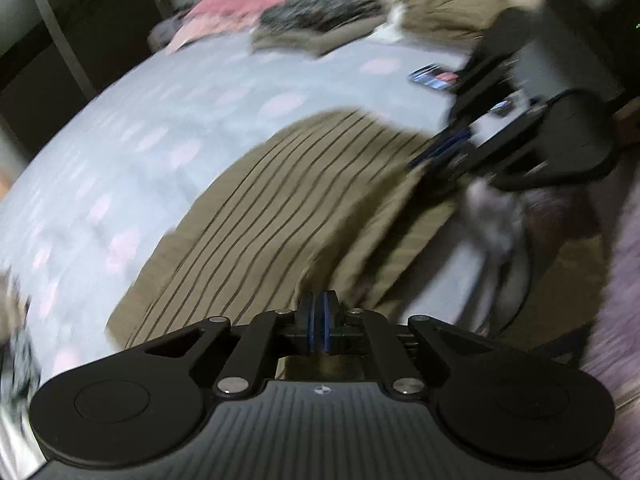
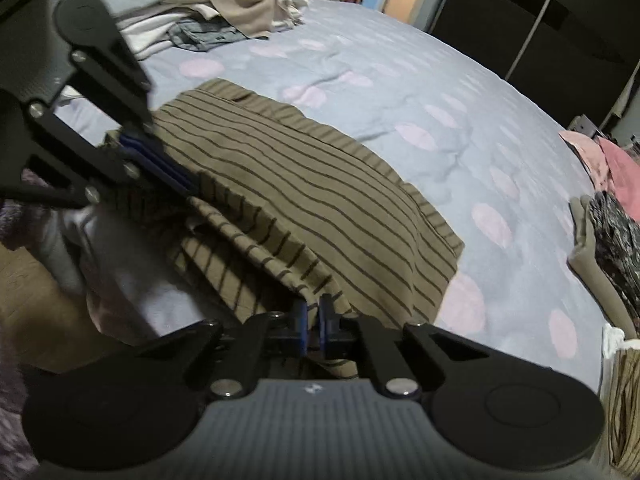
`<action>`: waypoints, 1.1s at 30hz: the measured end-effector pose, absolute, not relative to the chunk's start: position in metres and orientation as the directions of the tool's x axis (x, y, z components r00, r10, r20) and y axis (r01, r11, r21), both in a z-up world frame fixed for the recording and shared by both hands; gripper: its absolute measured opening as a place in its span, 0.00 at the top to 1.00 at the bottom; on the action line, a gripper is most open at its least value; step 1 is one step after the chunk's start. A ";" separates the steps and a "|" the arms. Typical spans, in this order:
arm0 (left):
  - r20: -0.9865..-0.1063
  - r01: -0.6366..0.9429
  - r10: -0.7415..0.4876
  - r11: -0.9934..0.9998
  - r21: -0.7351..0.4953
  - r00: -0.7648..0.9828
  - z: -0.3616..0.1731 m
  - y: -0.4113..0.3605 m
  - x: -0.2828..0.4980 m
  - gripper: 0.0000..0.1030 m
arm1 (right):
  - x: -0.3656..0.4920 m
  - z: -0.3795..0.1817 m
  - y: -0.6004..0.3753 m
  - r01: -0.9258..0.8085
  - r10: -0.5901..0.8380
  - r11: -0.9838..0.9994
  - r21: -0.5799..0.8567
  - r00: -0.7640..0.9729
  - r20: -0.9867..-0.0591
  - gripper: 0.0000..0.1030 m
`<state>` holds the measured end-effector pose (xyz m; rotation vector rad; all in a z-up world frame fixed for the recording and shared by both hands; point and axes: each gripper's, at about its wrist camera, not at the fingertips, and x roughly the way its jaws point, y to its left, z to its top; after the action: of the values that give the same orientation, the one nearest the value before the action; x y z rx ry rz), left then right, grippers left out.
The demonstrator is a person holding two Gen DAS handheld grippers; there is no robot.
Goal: Fold clothes
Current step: 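Fold the shirt over with the left gripper toward the right gripper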
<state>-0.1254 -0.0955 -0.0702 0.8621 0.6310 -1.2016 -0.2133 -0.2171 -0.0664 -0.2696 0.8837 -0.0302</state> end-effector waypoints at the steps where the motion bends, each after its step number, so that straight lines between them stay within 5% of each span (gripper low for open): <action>1: -0.815 0.961 -0.509 0.151 0.232 0.277 -0.072 -0.092 -0.119 0.98 | -0.213 -0.066 -0.217 -0.083 -0.139 0.966 -0.245 0.633 -0.761 0.95; 9: -0.826 0.894 -0.393 0.359 0.266 0.404 -0.077 -0.063 -0.086 0.98 | -0.208 -0.063 -0.213 -0.080 -0.163 0.959 -0.271 0.628 -0.761 0.95; 16: -0.743 0.876 -0.479 0.362 0.318 0.468 -0.048 -0.050 -0.113 0.98 | -0.207 -0.061 -0.211 -0.079 -0.171 0.957 -0.280 0.626 -0.761 0.94; 24: -0.793 0.946 -0.514 0.189 0.265 0.325 -0.046 -0.043 -0.145 0.76 | -0.208 -0.059 -0.213 -0.057 -0.179 0.960 -0.272 0.621 -0.763 0.94; 33: -0.843 0.946 -0.462 -0.028 0.323 0.274 -0.086 -0.058 -0.171 0.76 | -0.206 -0.060 -0.213 -0.050 -0.188 0.959 -0.278 0.619 -0.762 0.94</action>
<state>-0.1706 -0.0580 -0.0861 1.0617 0.5894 -1.2369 -0.2065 -0.2128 -0.0600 -0.2849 0.9029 -0.0808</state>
